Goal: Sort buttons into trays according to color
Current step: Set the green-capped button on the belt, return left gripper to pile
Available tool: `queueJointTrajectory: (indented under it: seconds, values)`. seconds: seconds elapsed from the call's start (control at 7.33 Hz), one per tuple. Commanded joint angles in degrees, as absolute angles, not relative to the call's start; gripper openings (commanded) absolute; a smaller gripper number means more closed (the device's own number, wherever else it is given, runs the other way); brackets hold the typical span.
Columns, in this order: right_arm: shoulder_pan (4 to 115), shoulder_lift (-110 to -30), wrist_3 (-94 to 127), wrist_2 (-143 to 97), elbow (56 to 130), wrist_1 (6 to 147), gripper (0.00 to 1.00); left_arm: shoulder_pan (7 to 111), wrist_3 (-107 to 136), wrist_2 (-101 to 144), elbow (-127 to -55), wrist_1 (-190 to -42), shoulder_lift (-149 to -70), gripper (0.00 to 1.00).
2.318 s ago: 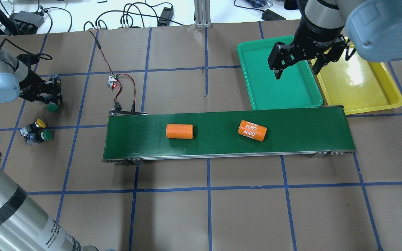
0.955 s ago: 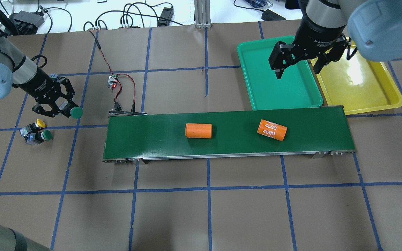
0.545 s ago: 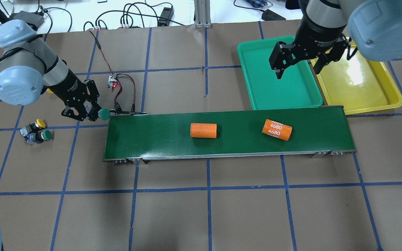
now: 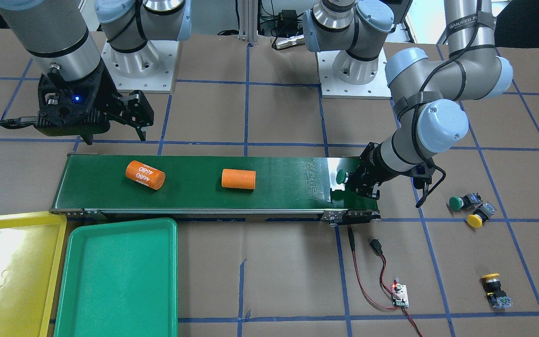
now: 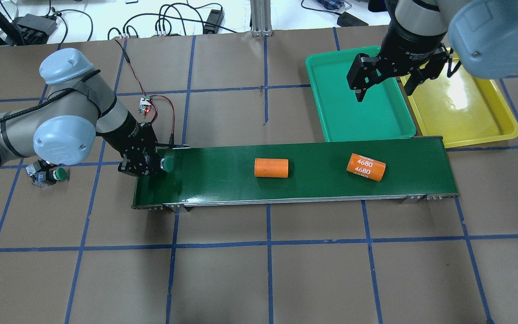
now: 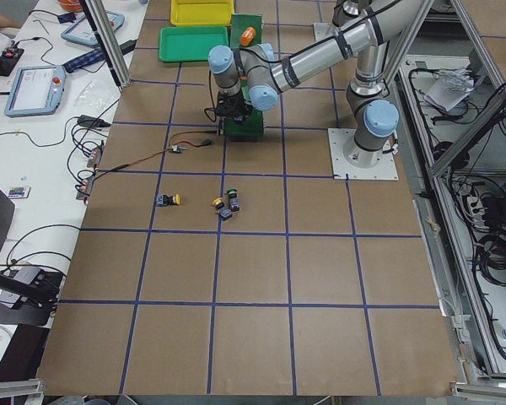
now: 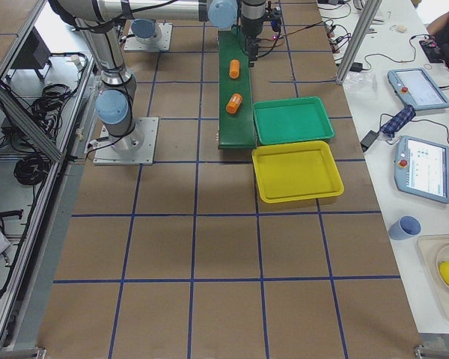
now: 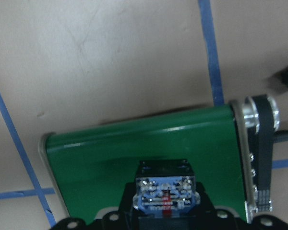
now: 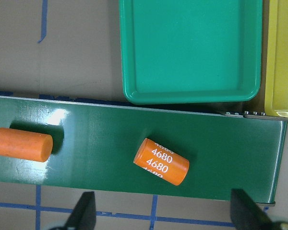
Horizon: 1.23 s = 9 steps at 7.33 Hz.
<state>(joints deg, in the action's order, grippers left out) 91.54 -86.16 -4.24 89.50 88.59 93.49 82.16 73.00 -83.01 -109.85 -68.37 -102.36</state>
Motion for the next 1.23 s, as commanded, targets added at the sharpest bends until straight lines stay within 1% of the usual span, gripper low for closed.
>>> queueJointTrajectory:
  seconds: [0.0, 0.14, 0.41, 0.55, 0.68, 0.82, 0.95, 1.09]
  values:
    - [91.4, -86.2, -4.2, 89.5, 88.6, 93.4, 1.0, 82.8, 74.4, -83.6, -109.8, -67.5, -102.9, 0.99]
    - [91.3, -86.2, -4.4, 89.5, 88.6, 93.4, 1.0, 82.1, 73.9, -83.1, -109.6, -67.5, -102.2, 1.0]
    - [91.4, -86.2, -4.3, 89.6, 88.6, 93.4, 1.0, 79.4, 63.5, -83.2, -109.2, -68.5, -100.9, 1.0]
    - [91.5, -86.5, -4.3, 90.1, 88.4, 93.6, 1.0, 75.5, 57.9, -83.5, -108.8, -68.7, -100.3, 1.0]
    - [91.8, -86.7, -4.2, 90.2, 88.1, 94.3, 1.0, 69.8, 45.2, -83.2, -108.6, -72.0, -100.1, 1.0]
    - [91.8, -86.5, -4.1, 90.2, 88.1, 94.2, 1.0, 64.0, 33.1, -83.2, -108.5, -72.2, -100.6, 1.0]
    - [91.6, -86.5, -4.1, 90.0, 88.0, 94.1, 1.0, 59.6, 26.6, -83.6, -107.5, -70.7, -103.0, 1.0]
    - [91.3, -86.5, -4.2, 89.6, 87.9, 93.8, 1.0, 59.3, 20.0, -86.4, -100.5, -67.8, -106.9, 1.0]
